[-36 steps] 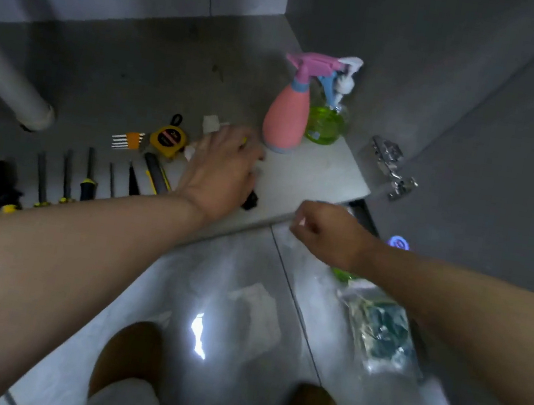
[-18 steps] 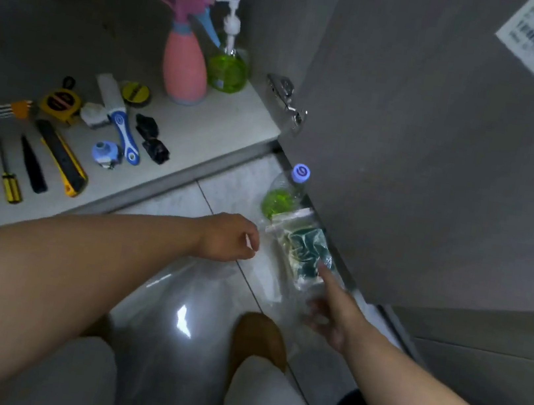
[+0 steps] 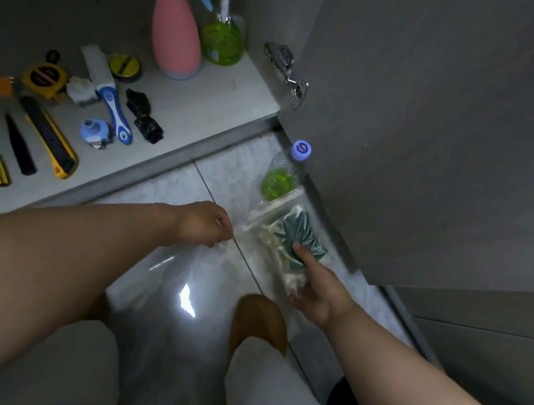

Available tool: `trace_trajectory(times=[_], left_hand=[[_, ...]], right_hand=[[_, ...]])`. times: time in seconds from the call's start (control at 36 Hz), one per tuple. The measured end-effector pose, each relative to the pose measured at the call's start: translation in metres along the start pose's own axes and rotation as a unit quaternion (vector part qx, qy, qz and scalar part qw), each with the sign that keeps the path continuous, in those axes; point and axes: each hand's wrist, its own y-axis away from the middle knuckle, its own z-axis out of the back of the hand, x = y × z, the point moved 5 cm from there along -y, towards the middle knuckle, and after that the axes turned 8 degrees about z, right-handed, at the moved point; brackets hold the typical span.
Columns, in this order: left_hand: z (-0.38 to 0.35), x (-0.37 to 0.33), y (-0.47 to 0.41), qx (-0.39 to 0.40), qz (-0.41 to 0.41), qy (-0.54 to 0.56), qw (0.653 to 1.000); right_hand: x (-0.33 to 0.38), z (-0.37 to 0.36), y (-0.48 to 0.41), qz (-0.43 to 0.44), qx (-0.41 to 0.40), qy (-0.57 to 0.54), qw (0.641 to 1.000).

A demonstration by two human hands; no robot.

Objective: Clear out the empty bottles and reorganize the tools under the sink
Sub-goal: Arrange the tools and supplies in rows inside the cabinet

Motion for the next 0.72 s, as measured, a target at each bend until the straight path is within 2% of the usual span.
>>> trace_trajectory(times=[0.11,0.25,0.36,0.5,0.64,0.72], left_hand=[[0.009,-0.001,0.007,-0.011,0.015,0.056,0.998],[0.010,0.010,0.024,0.143,0.052,0.171,0.973],[0.018,0.009,0.041,0.214,0.013,0.211,0.954],[0.058,0.009,0.054,0.127,-0.051,0.257,0.957],[0.109,-0.008,0.075,0.026,-0.131,0.365,0.922],[0.136,-0.024,0.102,-0.011,-0.168,0.371,0.913]], right_hand=[[-0.010,0.002,0.018,-0.027,0.081,0.050,0.995],[-0.001,-0.019,0.039,-0.035,0.168,0.024,0.985],[0.023,-0.056,0.058,-0.032,0.232,0.025,0.972],[0.063,-0.103,0.081,0.008,0.270,0.072,0.960],[0.111,-0.143,0.111,0.054,0.296,0.129,0.945],[0.141,-0.163,0.128,0.109,0.297,0.114,0.942]])
